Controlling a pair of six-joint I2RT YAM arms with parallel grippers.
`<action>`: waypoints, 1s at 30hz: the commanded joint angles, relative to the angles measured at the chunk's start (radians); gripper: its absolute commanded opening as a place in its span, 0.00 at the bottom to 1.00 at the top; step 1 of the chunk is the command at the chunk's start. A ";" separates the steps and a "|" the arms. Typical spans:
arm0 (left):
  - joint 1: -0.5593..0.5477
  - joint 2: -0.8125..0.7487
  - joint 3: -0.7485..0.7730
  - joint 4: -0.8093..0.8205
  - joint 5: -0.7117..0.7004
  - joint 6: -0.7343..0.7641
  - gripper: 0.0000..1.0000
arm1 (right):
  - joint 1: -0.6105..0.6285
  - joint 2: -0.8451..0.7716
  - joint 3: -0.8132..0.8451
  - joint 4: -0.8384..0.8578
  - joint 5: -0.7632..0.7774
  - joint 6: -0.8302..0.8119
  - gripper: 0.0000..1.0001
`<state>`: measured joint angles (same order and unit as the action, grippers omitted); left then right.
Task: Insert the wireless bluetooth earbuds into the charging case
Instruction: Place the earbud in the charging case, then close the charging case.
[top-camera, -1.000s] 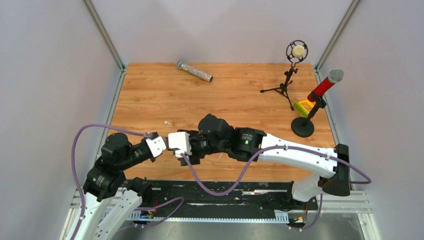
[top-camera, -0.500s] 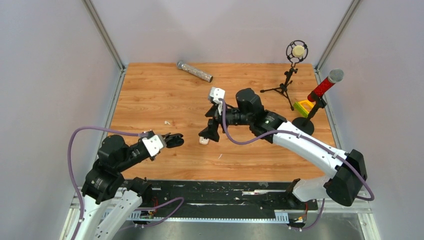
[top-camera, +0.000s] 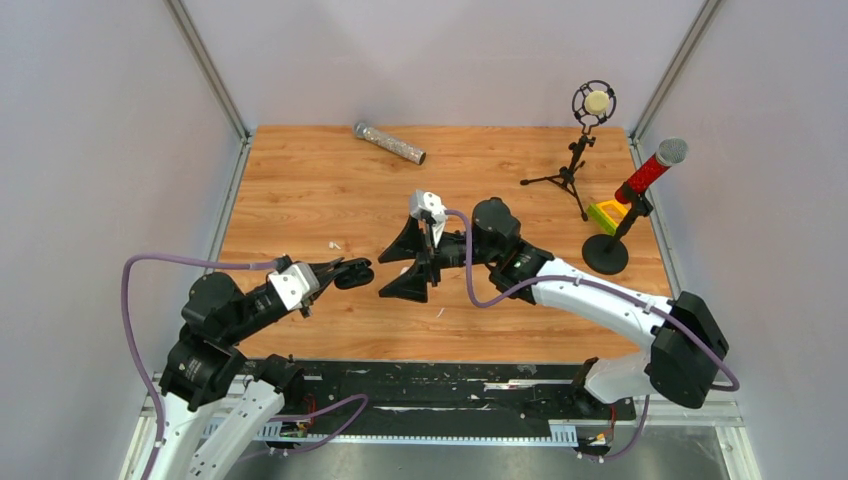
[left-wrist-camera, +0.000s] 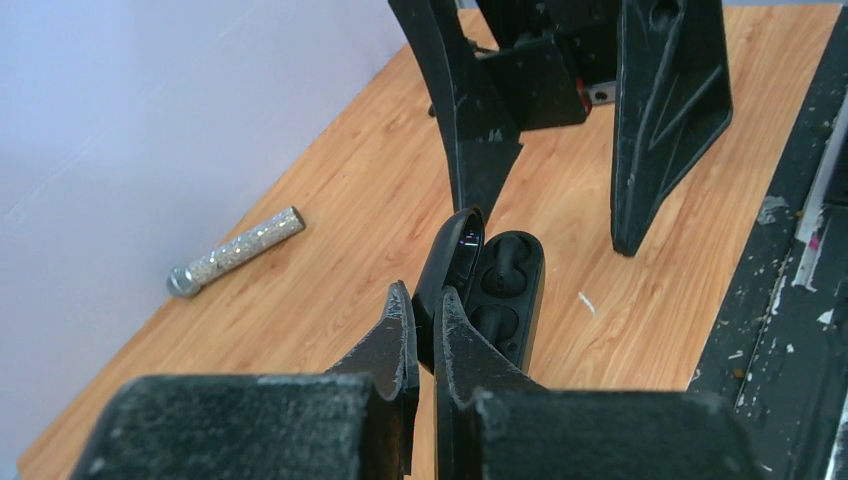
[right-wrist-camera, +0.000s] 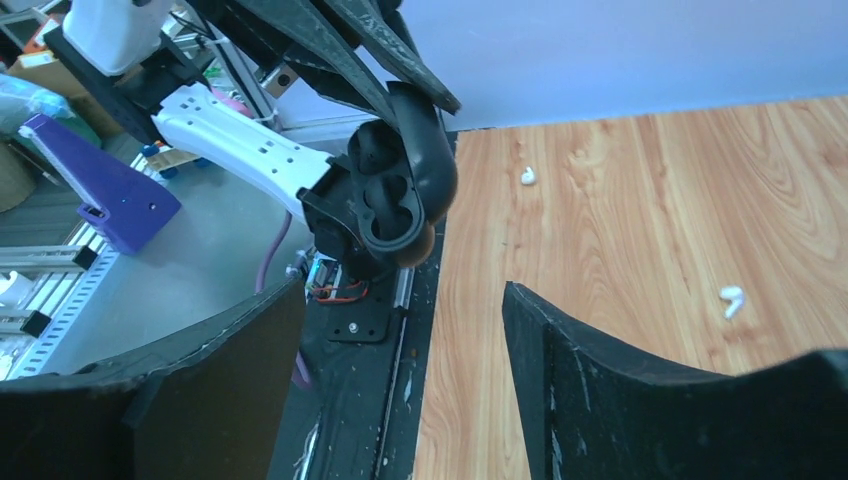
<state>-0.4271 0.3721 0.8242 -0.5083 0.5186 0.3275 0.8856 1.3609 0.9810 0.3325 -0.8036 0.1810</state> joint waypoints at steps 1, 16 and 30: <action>-0.001 0.004 0.036 0.086 0.054 -0.080 0.00 | 0.029 0.041 0.014 0.180 -0.040 0.053 0.71; -0.001 0.011 0.030 0.108 0.095 -0.097 0.00 | 0.046 0.103 0.072 0.241 -0.099 0.083 0.46; -0.001 0.007 0.021 0.111 0.100 -0.085 0.00 | 0.048 0.121 0.094 0.267 -0.125 0.095 0.30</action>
<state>-0.4267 0.3752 0.8242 -0.4423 0.5945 0.2489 0.9283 1.4738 1.0298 0.5404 -0.9108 0.2653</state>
